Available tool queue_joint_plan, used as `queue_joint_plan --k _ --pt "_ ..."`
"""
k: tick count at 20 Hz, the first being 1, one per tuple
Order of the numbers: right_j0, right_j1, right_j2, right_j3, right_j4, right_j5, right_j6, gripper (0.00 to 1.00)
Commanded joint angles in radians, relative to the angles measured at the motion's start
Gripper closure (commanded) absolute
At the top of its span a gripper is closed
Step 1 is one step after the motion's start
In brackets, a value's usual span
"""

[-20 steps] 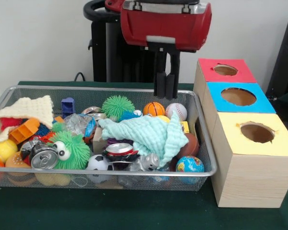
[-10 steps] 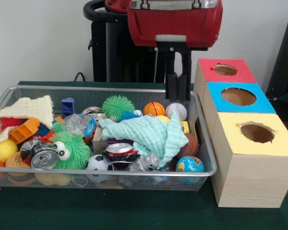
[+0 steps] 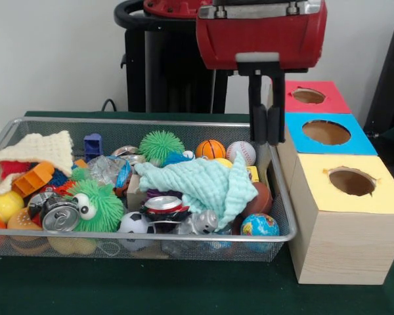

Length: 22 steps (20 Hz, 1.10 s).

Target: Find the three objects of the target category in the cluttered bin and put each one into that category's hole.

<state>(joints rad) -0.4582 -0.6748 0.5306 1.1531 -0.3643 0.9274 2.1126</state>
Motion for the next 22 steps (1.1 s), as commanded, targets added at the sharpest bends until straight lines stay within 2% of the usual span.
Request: queue_joint_plan --k 1,10,14,16,17,22 --pt "-0.031 0.056 0.049 0.127 -0.053 -0.068 -0.249 1.0" --pt "-0.001 0.067 0.004 0.1 -0.144 -0.102 -0.239 1.0" --pt "-0.01 0.09 0.0 0.099 -0.142 -0.14 -0.17 1.0" --pt "-0.028 0.104 0.025 0.092 -0.135 -0.138 -0.207 1.0" --pt "-0.036 0.11 0.034 0.091 -0.128 -0.137 -0.218 0.0" --pt "0.002 0.083 -0.006 0.081 -0.132 -0.058 -0.183 0.0"
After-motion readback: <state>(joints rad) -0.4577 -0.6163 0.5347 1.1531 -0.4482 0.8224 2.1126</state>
